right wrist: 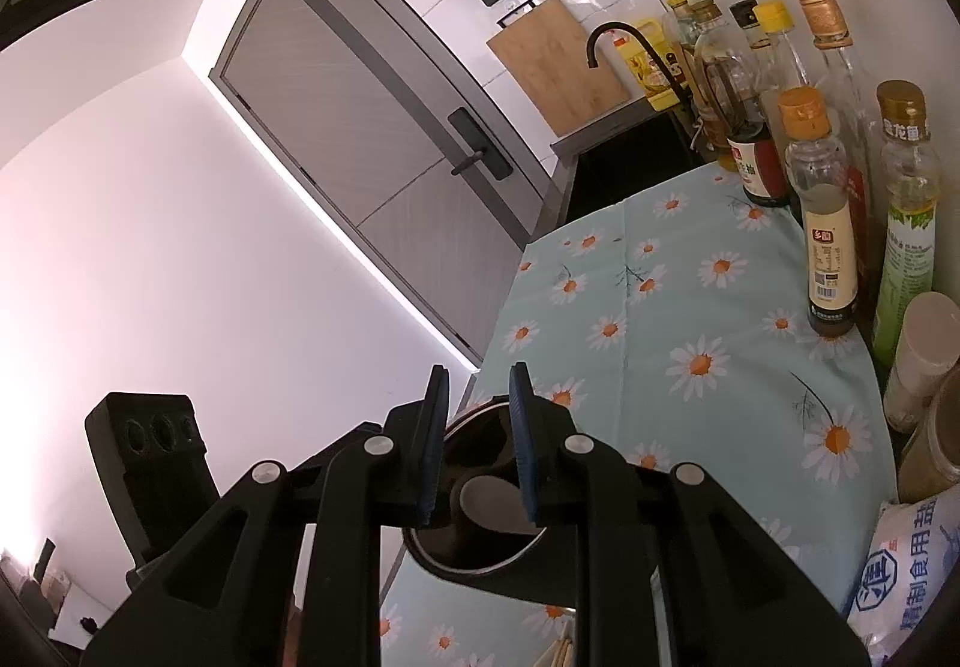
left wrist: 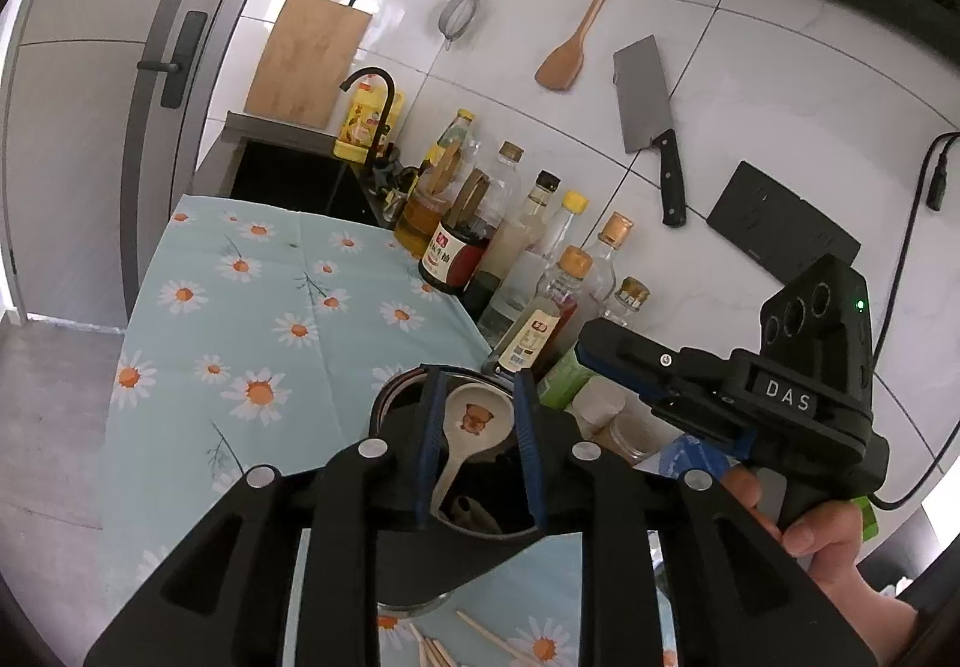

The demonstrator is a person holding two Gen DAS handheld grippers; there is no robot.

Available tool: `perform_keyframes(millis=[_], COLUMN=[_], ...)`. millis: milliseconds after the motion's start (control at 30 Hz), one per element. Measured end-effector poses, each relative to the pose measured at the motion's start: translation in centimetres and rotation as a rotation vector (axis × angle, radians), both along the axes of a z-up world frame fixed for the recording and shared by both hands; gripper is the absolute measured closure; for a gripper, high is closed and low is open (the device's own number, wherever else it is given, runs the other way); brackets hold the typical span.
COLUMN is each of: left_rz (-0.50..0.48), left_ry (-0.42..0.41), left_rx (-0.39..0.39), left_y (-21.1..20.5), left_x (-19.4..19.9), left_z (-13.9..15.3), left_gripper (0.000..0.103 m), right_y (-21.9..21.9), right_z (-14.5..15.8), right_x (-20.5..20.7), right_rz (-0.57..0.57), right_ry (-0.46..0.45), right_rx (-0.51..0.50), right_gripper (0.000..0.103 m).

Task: Organize utensils
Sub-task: 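Lower both spoons into the black holder and open both grippers, then grasp the second white spoon with the right gripper while the left gripper moves to the chopsticks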

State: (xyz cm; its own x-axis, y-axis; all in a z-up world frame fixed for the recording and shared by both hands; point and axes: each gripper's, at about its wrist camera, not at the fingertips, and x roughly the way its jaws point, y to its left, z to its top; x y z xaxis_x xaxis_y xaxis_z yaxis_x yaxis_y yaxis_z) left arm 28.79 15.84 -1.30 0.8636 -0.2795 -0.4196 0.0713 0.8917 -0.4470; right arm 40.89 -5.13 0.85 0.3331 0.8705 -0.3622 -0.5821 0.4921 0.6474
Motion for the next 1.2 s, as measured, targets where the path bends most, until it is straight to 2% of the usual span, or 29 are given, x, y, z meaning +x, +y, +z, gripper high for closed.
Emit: perform_keyframes(millis=[333, 400, 467, 633, 900, 1200], left_rz=[0.011, 0.007, 0.012, 0.03, 0.061, 0.078], left_ry=[-0.013, -0.004, 0.02, 0.068, 0.151, 0.239], left_rx=[0.009, 0.003, 0.006, 0.003, 0.009, -0.027], left_y=[0.1, 0.1, 0.2, 0.3, 0.0, -0.1], left_x=[-3.8, -4.4, -5.2, -7.2, -10.3, -13.3], left_z=[1.6, 1.6, 1.4, 0.3, -1.9, -5.1], left_gripper=[0.081, 0.081, 0.08, 0.077, 0.077, 0.077], right_y=[-0.3, -0.4, -0.3, 0.0, 1.5, 4.1], right_z=[0.7, 0.7, 0.7, 0.1, -3.0, -7.8], right_x=[-3.1, -4.1, -5.1, -7.8, -13.1, -18.9], right_rz=[0.075, 0.104, 0.134, 0.213, 0.377, 0.579], right_ry=[-0.031, -0.04, -0.051, -0.086, -0.14, -0.096], right_rx=[-0.07, -0.089, -0.114, -0.191, -0.396, -0.557], right_gripper=[0.08, 0.077, 0.069, 0.065, 0.063, 0.063])
